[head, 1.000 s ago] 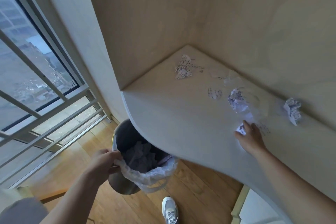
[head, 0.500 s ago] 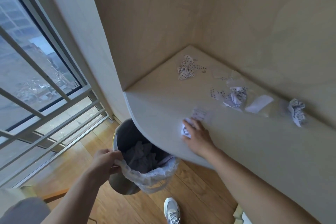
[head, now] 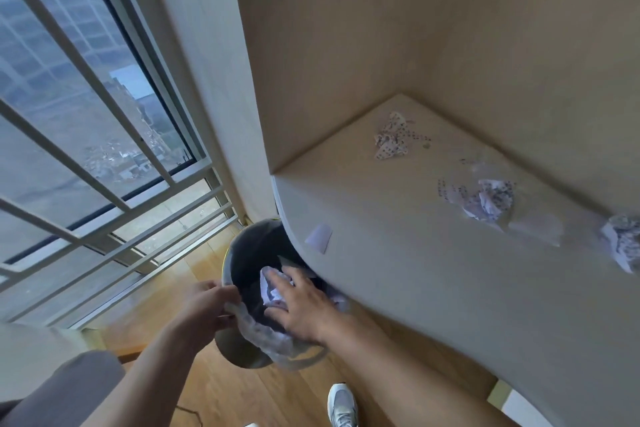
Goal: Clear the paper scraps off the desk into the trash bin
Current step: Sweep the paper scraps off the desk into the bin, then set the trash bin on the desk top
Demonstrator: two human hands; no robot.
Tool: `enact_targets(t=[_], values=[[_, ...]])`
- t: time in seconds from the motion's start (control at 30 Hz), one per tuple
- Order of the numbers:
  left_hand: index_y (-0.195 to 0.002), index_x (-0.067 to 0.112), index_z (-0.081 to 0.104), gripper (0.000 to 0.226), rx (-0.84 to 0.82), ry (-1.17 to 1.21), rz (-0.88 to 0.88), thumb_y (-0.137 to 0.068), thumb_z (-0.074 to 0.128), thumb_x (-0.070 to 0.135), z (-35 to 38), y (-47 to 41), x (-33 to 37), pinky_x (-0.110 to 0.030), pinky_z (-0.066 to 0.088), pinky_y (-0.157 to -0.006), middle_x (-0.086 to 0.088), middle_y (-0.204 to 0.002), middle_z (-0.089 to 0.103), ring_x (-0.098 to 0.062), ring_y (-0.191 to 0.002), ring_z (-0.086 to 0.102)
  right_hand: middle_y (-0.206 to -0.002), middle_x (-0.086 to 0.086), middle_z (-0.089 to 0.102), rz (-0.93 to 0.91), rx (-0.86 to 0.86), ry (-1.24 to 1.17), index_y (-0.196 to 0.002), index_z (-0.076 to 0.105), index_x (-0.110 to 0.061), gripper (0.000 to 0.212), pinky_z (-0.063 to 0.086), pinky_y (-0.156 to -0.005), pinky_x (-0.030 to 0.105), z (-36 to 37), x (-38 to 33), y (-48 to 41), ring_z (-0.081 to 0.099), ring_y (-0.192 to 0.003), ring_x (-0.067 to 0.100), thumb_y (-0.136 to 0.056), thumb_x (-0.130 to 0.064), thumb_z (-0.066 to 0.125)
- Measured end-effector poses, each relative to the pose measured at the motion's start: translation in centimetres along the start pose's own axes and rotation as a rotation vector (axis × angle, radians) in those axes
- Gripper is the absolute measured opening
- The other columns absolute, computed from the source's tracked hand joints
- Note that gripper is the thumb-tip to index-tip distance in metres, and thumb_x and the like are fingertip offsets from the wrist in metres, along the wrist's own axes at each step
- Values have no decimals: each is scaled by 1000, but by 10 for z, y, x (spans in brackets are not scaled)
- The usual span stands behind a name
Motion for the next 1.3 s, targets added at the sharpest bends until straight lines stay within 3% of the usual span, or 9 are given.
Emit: enact_targets(t=[0.17,0.3,0.37,0.47,0.57,0.67,1.07,1.2,1.3], values=[[-94,-12,61,15,14,-13,7,-82,65,-4,-19,5,-4,-48,60,-74,-38,-109,59,-45,-93,66,-162,-10,13,20,-67,-198,-150,20,-39,69,17,-119,49,4,2,6,14,-148,26,-88,-63,41],[-98,-14,61,19,32,11,1,-83,65,-4,-30,7,-10,-49,60,-77,-38,-109,60,-45,-93,66,-155,-2,36,-156,358,-96,-144,40,-31,54,28,-115,31,-33,-3,10,34,-140,17,-92,-45,44],[-94,-11,62,15,50,31,1,-83,66,-3,-32,7,-12,-48,60,-76,-36,-108,60,-44,-92,66,-157,9,31,-27,553,-3,-147,35,-22,57,24,-116,34,-57,12,1,28,-144,24,-93,-36,45],[-87,-8,62,9,67,53,-1,-82,67,-2,-33,5,-15,-50,60,-79,-34,-103,61,-44,-91,66,-162,10,15,271,370,114,-152,18,-17,64,18,-118,44,-74,38,-20,13,-149,27,-96,-39,40],[-84,-7,63,8,73,74,-14,-79,68,-3,-35,2,-19,-50,61,-76,-32,-98,61,-43,-86,67,-163,3,17,151,158,138,-152,20,-25,63,17,-118,44,-59,34,-24,15,-149,24,-95,-47,37],[-88,-7,62,11,62,96,-20,-79,67,-3,-40,0,-20,-47,61,-72,-30,-99,60,-42,-85,67,-157,-2,33,32,58,-172,-148,25,-37,61,30,-114,37,-40,17,-13,35,-141,20,-90,-53,39],[-91,-8,66,13,79,76,24,-81,68,-1,-109,29,-12,-45,61,-71,-26,-97,62,-38,-88,67,-142,7,54,217,151,-180,-138,48,-18,42,40,-104,33,-37,-15,14,51,-127,23,-98,-32,43],[-87,-10,66,10,75,168,52,-78,65,-6,-154,47,-6,-39,58,-58,-23,-90,60,-35,-81,66,-140,9,55,295,192,-188,-136,50,-13,45,39,-102,31,-38,-42,10,52,-126,25,-96,-34,48],[-86,-7,66,10,36,217,85,-76,66,-6,-181,62,5,-36,57,-53,-23,-93,59,-33,-82,65,-110,11,70,322,247,-308,-108,68,-8,31,48,-85,32,-48,-64,5,64,-96,21,-93,-31,52]])
Point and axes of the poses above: each hand's wrist, its own y-axis away from the middle knuckle, its own z-axis out of the palm, x = y × z, the point moved 5 cm from there along -y, towards the middle knuckle
